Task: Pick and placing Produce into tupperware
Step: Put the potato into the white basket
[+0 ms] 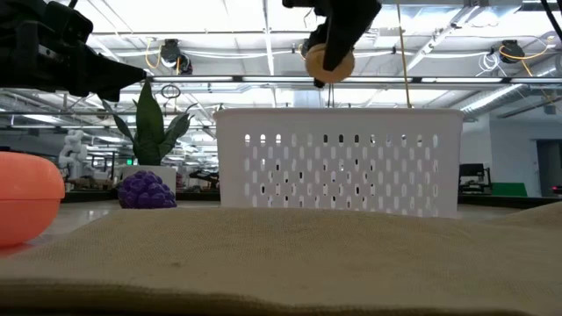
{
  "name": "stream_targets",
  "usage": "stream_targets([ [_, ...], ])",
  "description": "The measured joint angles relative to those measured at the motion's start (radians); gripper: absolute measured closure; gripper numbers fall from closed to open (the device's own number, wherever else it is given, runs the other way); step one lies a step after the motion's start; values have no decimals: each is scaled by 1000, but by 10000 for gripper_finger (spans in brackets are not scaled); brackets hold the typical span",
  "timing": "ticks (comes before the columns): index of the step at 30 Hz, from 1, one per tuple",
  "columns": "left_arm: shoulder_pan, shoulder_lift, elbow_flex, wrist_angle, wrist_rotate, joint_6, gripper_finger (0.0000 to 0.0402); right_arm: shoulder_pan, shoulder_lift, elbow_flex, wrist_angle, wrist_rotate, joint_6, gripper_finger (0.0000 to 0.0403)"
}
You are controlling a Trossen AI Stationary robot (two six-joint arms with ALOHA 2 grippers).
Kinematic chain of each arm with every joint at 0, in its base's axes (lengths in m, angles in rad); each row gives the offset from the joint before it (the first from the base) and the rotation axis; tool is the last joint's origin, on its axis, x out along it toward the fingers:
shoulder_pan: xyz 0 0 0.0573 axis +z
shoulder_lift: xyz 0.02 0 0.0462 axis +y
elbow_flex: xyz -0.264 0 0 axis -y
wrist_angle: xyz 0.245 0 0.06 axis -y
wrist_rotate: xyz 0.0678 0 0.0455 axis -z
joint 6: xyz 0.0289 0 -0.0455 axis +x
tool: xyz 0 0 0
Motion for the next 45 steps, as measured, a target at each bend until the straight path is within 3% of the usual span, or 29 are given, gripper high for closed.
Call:
stream_targets([
  [24, 0, 0, 0, 0, 0, 0, 371, 30, 0, -298, 249, 8, 93, 204],
  [45, 0, 0, 0, 0, 0, -5, 371, 98, 0, -371, 346, 61, 112, 204],
])
